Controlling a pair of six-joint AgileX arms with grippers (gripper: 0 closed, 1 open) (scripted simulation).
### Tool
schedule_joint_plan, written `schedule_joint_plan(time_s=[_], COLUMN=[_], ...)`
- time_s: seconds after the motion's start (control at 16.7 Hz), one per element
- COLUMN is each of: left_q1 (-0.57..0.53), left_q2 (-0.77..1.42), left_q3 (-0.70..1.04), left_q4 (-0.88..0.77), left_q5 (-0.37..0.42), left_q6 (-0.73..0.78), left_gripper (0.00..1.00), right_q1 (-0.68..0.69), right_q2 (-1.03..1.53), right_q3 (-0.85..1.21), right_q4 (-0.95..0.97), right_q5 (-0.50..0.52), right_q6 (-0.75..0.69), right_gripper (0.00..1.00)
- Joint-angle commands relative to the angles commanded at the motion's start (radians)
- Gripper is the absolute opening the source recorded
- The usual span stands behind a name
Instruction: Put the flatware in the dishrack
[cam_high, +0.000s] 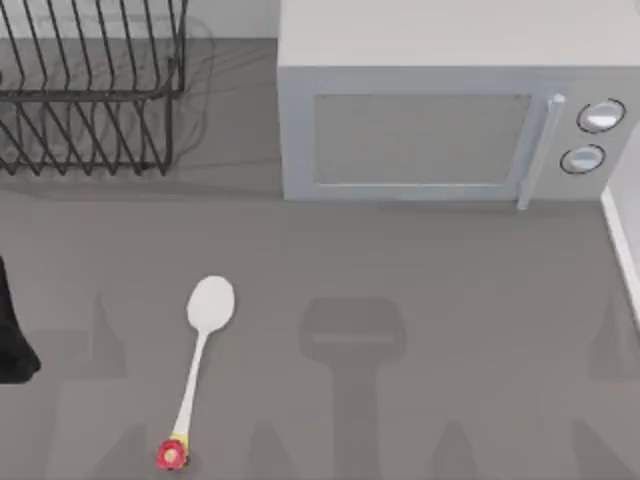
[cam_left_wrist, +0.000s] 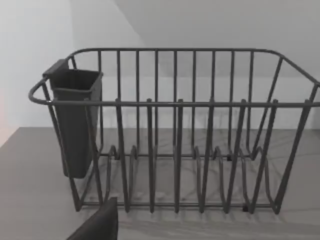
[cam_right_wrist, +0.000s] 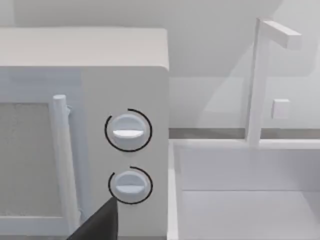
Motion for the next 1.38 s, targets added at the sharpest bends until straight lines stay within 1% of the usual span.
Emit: schedule_joint_plan(time_s=[0.24,0.48,0.66,1.08,1.2,1.38], left_q1=[-0.017,-0.096,-0.179,-0.391,-0.444,-0.508], left_q2=[0.033,0.225,0.480,1.198,1.357,1.536], left_q3=[0.032,0.197,0.369,0.794,0.901,1.035], left_q4=[-0.027,-0.171,-0.333,-0.751,-0.851,-0.968], left_q5=[0.002,0.004,0.002,0.001,0.002,0.003], left_q6=[-0.012,-0.071,-0.134,-0.291,-0.330,-0.378], left_gripper=[1.00,1.00,1.00,1.00,1.00,1.00], right_q1=[0.000,0.000,0.000,0.000,0.000,0.000], right_q2=[0.000,0.000,0.000,0.000,0.000,0.000], right_q3=[0.000,0.000,0.000,0.000,0.000,0.000], right_q4=[0.000,0.000,0.000,0.000,0.000,0.000], right_q5=[0.000,0.000,0.000,0.000,0.000,0.000], right_q6=[0.000,0.000,0.000,0.000,0.000,0.000], right_gripper=[1.00,1.00,1.00,1.00,1.00,1.00])
